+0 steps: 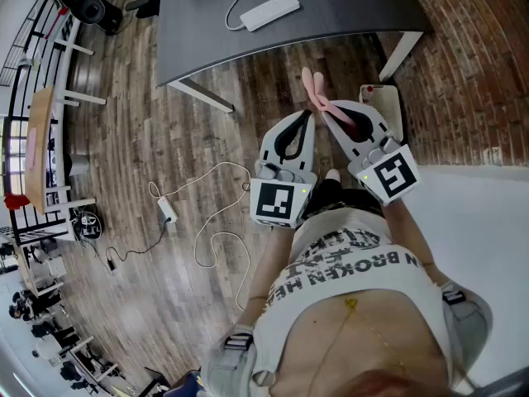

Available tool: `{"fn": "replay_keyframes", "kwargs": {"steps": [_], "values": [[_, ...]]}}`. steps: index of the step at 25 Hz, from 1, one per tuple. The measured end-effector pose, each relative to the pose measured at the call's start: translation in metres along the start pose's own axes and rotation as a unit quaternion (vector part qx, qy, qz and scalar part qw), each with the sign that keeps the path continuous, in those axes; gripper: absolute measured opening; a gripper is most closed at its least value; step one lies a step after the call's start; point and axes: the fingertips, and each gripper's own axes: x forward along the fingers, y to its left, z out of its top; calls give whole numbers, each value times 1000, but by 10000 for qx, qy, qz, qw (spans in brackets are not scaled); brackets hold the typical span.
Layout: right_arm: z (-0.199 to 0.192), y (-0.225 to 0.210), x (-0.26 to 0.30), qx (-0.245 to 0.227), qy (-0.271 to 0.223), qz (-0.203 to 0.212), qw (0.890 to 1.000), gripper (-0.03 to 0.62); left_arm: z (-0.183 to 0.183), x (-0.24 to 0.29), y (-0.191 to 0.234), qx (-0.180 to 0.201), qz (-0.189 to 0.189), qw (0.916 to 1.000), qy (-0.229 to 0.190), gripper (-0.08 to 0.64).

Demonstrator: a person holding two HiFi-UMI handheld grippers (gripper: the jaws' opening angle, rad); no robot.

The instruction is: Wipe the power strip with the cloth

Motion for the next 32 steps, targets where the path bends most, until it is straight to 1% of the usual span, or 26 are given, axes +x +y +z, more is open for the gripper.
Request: {"fn": "replay_keyframes", "kwargs": {"steps": [4,7,11,13,16,20,23,32], "values": [[-1,-1,-2,-16,-7,6,10000,17,-1,3,-3,38,-15,10000,20,8],[3,-6,-4,181,-152,0,9997,17,0,6,-2,12,-13,10000,10,8],[-4,-20,-5,242,-116,-74,9996,17,-6,7,8,43,132,9999,71,8],[-10,-29,-4,208,-65,-104,9997,17,-10,9,16,19,226,9997,101,8],[-15,-42,1,303,-48,-219,9993,17,-15,16,33,-49,322,9993,177,8],[-25,-67,17,268,67,-343,9990,17,-24,37,62,-88,404,9988,249,8],[-37,-94,39,289,115,-413,9987,17,-34,65,89,-125,428,9987,266,8],[-58,-195,178,301,203,-383,9986,17,-38,187,215,-180,398,9987,279,8]]}}
